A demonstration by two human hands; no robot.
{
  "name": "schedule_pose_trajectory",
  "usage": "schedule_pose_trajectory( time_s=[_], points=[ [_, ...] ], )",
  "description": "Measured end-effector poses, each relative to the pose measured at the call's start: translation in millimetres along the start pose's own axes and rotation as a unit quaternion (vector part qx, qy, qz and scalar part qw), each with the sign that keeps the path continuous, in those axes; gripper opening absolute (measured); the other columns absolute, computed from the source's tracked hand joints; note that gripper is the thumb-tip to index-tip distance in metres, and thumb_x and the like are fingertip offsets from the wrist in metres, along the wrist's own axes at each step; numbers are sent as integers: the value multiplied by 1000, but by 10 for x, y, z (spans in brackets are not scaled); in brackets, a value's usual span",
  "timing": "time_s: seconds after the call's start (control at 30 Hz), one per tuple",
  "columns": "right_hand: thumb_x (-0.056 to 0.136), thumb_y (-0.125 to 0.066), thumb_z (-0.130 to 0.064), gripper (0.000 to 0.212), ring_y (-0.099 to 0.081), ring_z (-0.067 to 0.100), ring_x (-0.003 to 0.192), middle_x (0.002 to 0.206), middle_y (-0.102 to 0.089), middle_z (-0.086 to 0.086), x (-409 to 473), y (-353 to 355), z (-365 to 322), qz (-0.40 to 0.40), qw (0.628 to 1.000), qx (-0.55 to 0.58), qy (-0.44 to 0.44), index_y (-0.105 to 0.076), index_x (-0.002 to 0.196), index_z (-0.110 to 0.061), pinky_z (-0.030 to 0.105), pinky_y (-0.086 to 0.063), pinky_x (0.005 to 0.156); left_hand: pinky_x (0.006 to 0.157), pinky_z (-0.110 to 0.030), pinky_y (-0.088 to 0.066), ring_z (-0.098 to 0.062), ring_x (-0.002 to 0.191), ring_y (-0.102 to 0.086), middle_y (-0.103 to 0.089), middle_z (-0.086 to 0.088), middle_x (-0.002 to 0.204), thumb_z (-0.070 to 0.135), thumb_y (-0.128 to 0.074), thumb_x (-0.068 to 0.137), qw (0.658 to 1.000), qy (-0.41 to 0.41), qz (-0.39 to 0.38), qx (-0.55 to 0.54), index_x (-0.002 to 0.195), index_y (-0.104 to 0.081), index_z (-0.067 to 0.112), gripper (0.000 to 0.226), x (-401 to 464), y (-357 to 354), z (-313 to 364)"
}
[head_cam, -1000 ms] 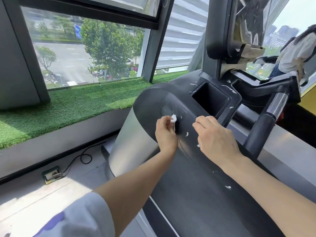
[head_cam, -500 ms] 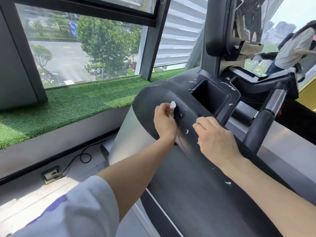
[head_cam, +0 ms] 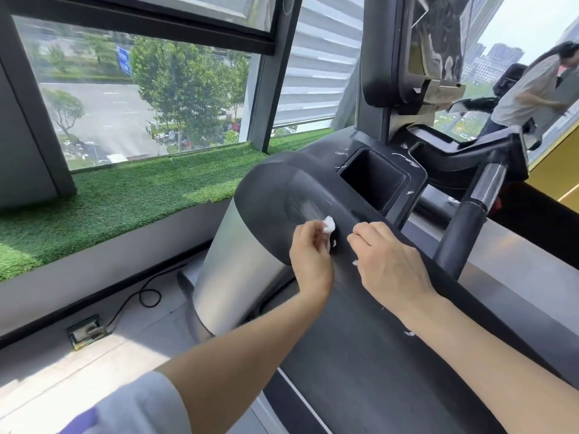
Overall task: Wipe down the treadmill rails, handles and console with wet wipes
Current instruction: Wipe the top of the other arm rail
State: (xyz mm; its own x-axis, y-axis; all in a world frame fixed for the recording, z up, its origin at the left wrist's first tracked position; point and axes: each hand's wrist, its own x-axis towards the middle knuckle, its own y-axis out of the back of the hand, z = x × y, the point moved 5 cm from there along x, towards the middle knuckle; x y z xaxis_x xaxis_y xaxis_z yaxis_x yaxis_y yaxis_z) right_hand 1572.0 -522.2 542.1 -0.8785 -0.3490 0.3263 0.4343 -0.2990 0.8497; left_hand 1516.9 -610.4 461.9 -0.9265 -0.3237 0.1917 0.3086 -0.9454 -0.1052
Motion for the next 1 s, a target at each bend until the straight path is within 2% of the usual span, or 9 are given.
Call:
schedule_pose_trajectory(
  time_s=[0.13,0.23,0.4,0.5,0.6,0.67,0.73,0.9,1.0],
  points=[
    [55,-74,6,28,-60,19,79,82,-59,-1,-19,13,-1,18,1000,-3,16,-61,73,-11,18,-21,38,70,-4,-37,-9,77,-53,-54,5,87,3,-56,91,1000,-7,10,4,90,-64,5,8,204,3,58],
    [57,-73,6,26,-59,19,80,83,-58,-2,-20,15,-5,25,1000,13,14,-61,73,-10,18,-26,37,67,-3,-35,-9,79,-52,-53,4,91,7,-56,92,999,14,37,9,92,-64,6,9,515,23,135],
    [57,-73,5,26,-59,19,80,82,-58,-2,-37,4,5,28,999,13,13,-59,73,-11,18,-23,39,66,-6,-38,3,72,-52,-51,7,84,0,-56,91,999,-37,-22,21,87,-62,7,10,-20,-25,103],
    [58,-72,6,25,-59,19,79,82,-58,-2,-22,3,1,28,999,11,14,-59,72,-11,19,-22,39,63,-5,-35,-3,72,-51,-52,3,87,4,-55,92,999,-38,-16,33,90,-63,5,9,265,-30,225],
    [57,-73,6,26,-59,19,80,82,-59,-2,-24,-6,-6,27,1000,13,10,-60,72,-11,19,-21,38,64,-9,-32,-11,77,-49,-52,2,88,5,-53,93,998,-29,0,48,90,-63,7,10,526,-32,319],
    [58,-74,5,26,-59,18,80,82,-59,-2,-46,-12,-12,26,999,15,11,-60,72,-11,19,-21,38,64,-7,-37,-12,75,-49,-52,2,86,2,-53,92,997,-42,-17,56,88,-61,8,11,386,-41,286],
    [59,-73,5,25,-59,18,80,82,-59,-2,-65,-13,-11,27,999,13,13,-60,73,-11,19,-22,39,62,-13,-43,-12,74,-51,-51,4,84,2,-53,92,996,-55,-41,56,86,-61,9,12,199,-34,247],
    [60,-73,5,24,-60,19,81,84,-61,-1,-55,-8,-3,23,1000,9,15,-63,75,-11,19,-26,38,60,-17,-28,-20,82,-51,-49,0,87,5,-50,93,994,-40,-26,95,87,-60,5,11,581,-53,415],
    [61,-73,5,24,-60,19,80,83,-60,-2,-79,-20,-10,25,999,14,16,-62,74,-12,18,-24,41,61,-14,-30,-19,84,-51,-48,2,87,-3,-48,89,991,-58,-40,111,91,-60,5,15,463,-56,341]
  ],
)
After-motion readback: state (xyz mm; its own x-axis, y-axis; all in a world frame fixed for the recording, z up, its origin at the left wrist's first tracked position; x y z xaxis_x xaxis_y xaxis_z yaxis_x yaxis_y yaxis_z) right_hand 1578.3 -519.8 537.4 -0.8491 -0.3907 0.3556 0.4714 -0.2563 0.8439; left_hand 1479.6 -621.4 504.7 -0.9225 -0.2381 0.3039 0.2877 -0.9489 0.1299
